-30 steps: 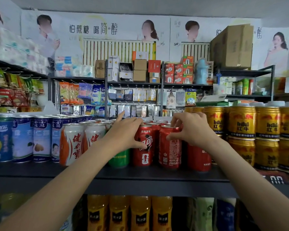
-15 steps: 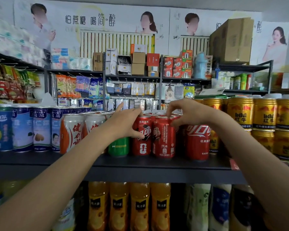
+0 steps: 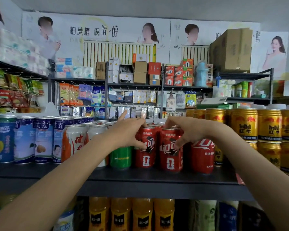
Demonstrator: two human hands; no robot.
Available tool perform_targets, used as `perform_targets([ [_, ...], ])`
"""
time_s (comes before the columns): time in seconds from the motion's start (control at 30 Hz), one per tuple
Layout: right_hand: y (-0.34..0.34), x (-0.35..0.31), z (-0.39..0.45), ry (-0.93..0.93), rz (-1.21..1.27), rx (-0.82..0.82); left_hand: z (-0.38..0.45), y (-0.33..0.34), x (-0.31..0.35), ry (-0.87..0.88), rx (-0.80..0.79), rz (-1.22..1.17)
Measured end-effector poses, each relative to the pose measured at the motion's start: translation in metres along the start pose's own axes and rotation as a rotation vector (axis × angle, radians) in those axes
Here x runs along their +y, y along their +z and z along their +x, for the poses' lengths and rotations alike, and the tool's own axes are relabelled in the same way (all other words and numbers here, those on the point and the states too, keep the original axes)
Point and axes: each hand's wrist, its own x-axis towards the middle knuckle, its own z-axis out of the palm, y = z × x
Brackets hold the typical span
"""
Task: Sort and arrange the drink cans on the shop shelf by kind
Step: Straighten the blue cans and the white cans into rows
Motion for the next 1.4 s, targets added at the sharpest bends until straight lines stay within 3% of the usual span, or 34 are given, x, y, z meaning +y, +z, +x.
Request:
perform_targets([
  [0.17,-0.007,0.007,0.004,-0.024,0.025,-0.043,0.011,-0.017,-0.008,-0.042,0.051,-0.236],
  [0.27,-0.02,0.012,0.02,-0.12,0.055,0.149,0.023,-0.024,-0.022,-0.022,0.129,-0.247],
  [0.33,-0.026,0.012,0.038,-0.142,0.055,0.209,0.033,-0.021,-0.031,-0.029,0.065,-0.212],
  [0.57,-0.02,0.01,0.103,-0.144,-0.112,0.027,0.062,-0.012,-0.052,-0.044,-0.276,-0.268],
  [0.8,-0.015,0.011,0.106,-0.261,0.106,0.05,0.066,-0.012,-0.054,-0.067,-0.29,-0.353],
  [1.1,-0.006,0.003,0.108,-0.28,0.111,0.137,0.07,-0.013,-0.045,0.017,-0.182,-0.244],
  [1.4,-0.036,0.021,0.073,-0.185,0.082,0.18,0.074,-0.021,-0.038,0.027,-0.249,-0.238],
])
